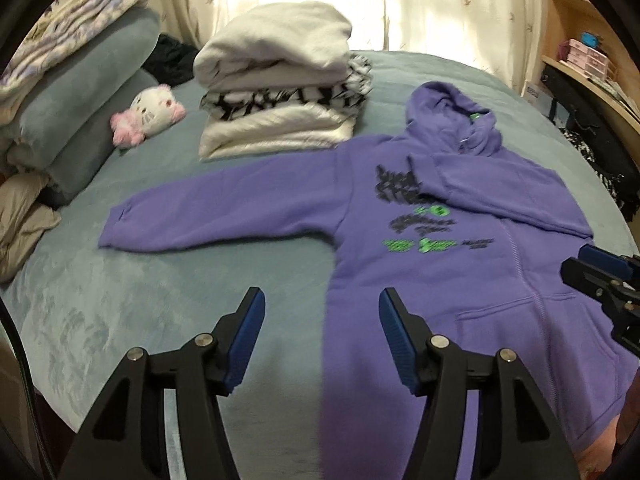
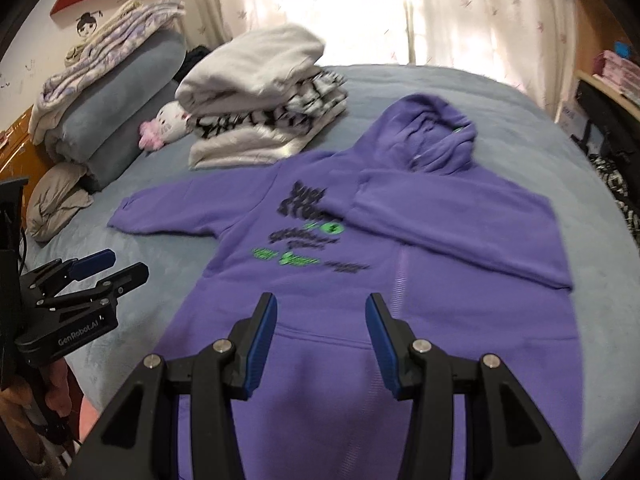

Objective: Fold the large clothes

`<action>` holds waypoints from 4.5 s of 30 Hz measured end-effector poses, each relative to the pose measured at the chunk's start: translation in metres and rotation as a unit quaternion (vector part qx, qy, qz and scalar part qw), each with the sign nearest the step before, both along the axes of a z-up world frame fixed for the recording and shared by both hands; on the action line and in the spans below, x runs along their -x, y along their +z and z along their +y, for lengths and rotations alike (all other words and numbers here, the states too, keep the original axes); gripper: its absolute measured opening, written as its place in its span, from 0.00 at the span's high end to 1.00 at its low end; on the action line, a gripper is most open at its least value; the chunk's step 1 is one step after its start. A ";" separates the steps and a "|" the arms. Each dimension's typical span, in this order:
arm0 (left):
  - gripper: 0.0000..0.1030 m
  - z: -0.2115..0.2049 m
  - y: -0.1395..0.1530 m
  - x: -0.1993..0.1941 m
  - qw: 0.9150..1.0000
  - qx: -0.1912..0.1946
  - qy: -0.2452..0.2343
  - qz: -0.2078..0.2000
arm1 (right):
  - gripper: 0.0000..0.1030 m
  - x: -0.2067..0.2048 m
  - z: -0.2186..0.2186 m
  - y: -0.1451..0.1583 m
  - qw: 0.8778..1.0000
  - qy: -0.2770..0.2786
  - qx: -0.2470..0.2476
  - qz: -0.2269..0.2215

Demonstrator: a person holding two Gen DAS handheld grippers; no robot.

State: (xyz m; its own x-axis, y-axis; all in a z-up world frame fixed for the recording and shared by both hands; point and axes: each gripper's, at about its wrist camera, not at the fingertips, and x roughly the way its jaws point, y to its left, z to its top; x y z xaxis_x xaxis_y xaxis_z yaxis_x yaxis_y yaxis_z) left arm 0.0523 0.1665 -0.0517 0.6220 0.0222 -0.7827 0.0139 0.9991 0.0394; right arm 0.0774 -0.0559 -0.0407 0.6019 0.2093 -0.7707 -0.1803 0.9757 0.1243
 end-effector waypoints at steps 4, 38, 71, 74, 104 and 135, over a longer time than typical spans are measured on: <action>0.44 0.027 -0.021 -0.011 0.999 0.010 0.013 0.031 | 0.55 -0.013 0.027 -0.016 1.000 0.016 0.007 0.014; 0.33 0.289 -0.120 -0.132 0.928 0.350 0.116 0.061 | 0.55 -0.136 0.183 -0.063 0.998 0.060 0.010 0.021; 0.95 -0.079 0.037 -0.100 0.982 0.125 -0.142 -0.013 | 0.55 -0.050 -0.021 0.001 0.995 -0.088 -0.036 -0.037; 0.94 -0.123 0.002 -0.102 0.980 0.127 -0.152 0.027 | 0.55 -0.038 -0.061 -0.007 0.992 -0.122 -0.032 -0.030; 0.12 -0.127 -0.040 -0.039 0.960 0.164 -0.208 0.094 | 0.55 -0.001 -0.065 -0.021 0.997 -0.055 -0.051 -0.008; 0.12 -0.008 -0.067 -0.007 0.971 0.202 -0.088 0.093 | 0.55 -0.033 0.087 -0.075 0.951 0.166 0.253 -0.055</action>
State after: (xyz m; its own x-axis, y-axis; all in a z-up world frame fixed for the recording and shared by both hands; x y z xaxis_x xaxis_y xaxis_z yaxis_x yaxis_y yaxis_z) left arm 0.0593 0.1585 -0.1183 0.4353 -0.4038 -0.8047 0.1560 0.9141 -0.3743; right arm 0.1102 0.0312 -0.1161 0.6508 0.0210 -0.7590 -0.4737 0.7924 -0.3842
